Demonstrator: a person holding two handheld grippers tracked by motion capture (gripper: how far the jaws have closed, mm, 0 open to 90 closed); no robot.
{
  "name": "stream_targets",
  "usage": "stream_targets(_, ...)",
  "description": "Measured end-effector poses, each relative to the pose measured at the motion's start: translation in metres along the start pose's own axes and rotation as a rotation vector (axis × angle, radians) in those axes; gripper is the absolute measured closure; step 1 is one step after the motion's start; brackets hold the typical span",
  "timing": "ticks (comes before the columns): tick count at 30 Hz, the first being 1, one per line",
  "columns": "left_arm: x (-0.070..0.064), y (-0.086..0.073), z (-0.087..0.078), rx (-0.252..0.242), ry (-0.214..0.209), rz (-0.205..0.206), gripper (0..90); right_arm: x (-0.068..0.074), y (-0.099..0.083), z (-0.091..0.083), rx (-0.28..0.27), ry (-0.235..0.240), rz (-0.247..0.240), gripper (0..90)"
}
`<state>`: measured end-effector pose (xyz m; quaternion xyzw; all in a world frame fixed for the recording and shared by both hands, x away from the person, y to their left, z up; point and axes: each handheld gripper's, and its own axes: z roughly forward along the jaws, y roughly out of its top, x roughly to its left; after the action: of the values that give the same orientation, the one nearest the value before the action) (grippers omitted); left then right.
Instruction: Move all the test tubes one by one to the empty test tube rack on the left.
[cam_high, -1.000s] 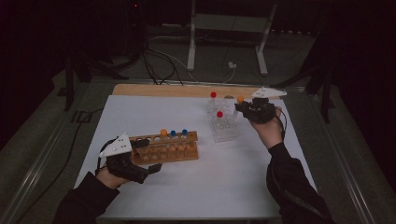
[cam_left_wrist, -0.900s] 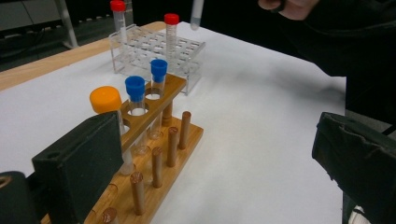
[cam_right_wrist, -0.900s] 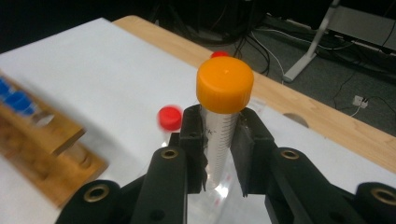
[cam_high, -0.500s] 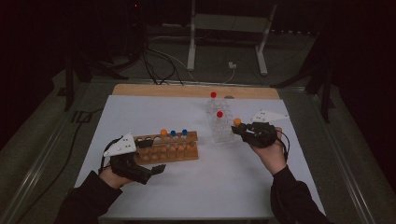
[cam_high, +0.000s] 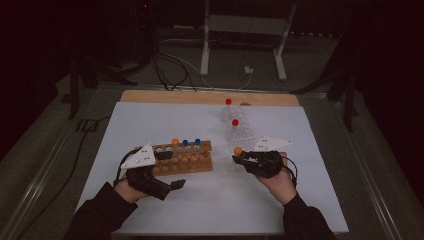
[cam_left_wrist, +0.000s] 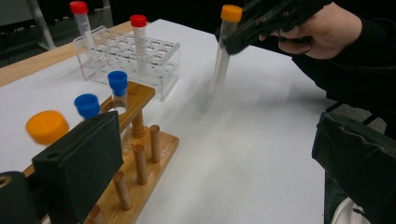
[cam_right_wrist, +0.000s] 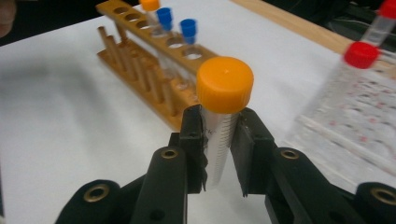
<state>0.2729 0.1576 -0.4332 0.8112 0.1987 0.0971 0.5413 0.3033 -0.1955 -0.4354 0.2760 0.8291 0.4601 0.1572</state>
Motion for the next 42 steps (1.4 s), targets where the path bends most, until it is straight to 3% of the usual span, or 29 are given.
stream_targets(14, -0.009, 0.017, 0.017, -0.001, -0.048, 0.028, 2.9, 0.023, 0.002, 0.007, 0.002, 0.068, -0.041, 74.5)
stream_targets(27, -0.014, 0.034, 0.033, -0.01, -0.074, 0.046, 6.0, 0.034, 0.004, 0.01, -0.002, 0.104, -0.062, 74.5)
stream_targets(42, -0.023, 0.048, 0.06, -0.011, -0.098, 0.077, 33.3, 0.04, 0.005, 0.012, -0.001, 0.125, -0.073, 74.4)
